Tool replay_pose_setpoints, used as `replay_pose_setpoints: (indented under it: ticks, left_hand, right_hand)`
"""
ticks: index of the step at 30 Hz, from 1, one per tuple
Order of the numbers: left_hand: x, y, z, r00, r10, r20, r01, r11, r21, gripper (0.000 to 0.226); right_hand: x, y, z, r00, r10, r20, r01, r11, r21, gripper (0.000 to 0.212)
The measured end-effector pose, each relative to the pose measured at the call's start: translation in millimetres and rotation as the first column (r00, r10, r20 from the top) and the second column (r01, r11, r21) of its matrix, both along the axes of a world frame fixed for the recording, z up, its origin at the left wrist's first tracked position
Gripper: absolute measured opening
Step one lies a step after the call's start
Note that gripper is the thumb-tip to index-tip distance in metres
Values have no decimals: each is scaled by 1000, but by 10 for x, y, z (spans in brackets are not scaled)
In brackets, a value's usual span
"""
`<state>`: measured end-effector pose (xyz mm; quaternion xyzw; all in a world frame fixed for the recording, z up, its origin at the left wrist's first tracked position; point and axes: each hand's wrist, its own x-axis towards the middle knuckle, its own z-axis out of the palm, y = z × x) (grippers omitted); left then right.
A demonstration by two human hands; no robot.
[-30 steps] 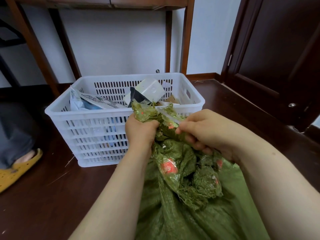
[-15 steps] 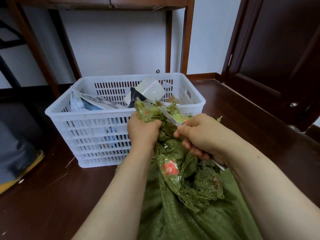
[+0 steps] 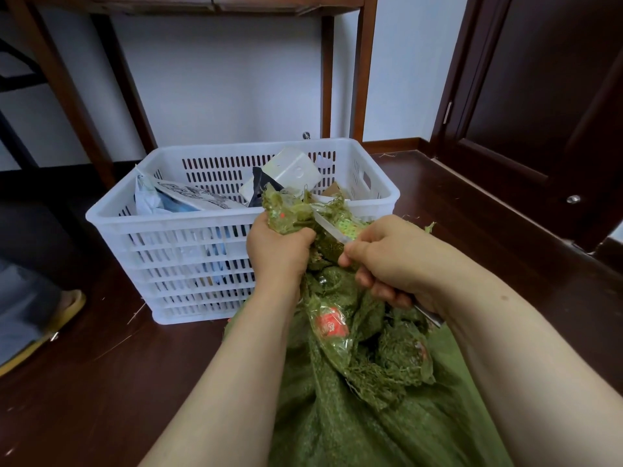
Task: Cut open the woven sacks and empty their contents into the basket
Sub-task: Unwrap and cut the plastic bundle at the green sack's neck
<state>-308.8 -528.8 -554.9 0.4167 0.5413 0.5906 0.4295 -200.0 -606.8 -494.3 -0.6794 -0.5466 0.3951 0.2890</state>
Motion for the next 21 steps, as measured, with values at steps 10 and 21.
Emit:
replay_pose_setpoints:
  ticks: [10, 21]
  left_hand:
    - [45, -50, -36, 999, 6, -49, -4, 999, 55, 27]
    - [123, -132, -118, 983, -171, -72, 173, 985, 21, 26]
  right_hand:
    - [10, 39, -39, 999, -14, -30, 14, 1000, -24, 21]
    - [-29, 200, -160, 976, -178, 122, 147, 962, 229, 30]
